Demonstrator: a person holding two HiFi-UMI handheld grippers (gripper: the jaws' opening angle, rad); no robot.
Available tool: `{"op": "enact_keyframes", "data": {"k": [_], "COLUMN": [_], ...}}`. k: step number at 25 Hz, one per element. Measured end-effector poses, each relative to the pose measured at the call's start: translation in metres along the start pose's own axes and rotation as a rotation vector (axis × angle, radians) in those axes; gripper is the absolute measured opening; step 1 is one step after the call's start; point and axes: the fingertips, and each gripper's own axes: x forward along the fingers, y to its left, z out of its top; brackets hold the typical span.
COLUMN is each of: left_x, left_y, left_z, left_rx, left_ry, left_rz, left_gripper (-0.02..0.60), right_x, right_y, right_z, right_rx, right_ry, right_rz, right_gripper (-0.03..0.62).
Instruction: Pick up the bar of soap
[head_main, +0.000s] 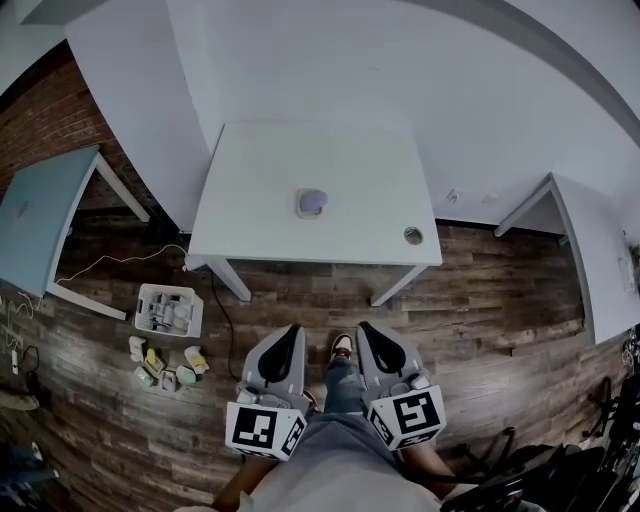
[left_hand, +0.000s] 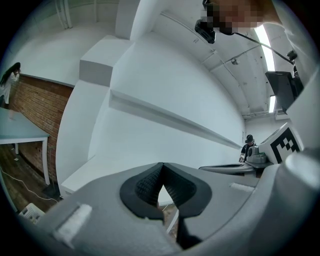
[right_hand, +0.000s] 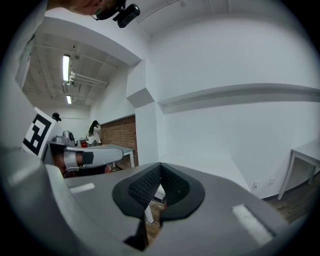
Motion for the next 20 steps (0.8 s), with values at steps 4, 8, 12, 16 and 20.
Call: {"op": "enact_keyframes", "data": {"k": [4,8,12,16,20], "left_x": [0.03,0.069,0.108,0.144,0.175], "left_y": [0.005,0.014,0.018,0.022,0.024], "left_z": [0.001,0.001,0.003,0.005,0.004], "left_rx": [0.004,0.001,-0.004,-0.002,-0.001], "left_ry": [0.013,0.025,0.03,0.034,0.042], "left_rz": [0.001,0.008,0.012,0.02,0.031], "left_gripper": [0.002,0.002,0.002,0.002,0.002], "right_x": [0.024,0.053,0.079,0.103,0.121], "right_y": [-0.018,-0.042,-0.064,-0.089,-0.114], "right_z": [0.005,0.006,0.01,0.016,0.016], "right_rx": [0.01,0.019,0.015,0.015,0.025], "right_ry": [-0.004,0.006,0.011,0.012,0.023], "right_rz": [0.014,0.031,0.058,0.077,0.085], "right_gripper": [0.002,0.002,0.002,0.002,0.002]}}
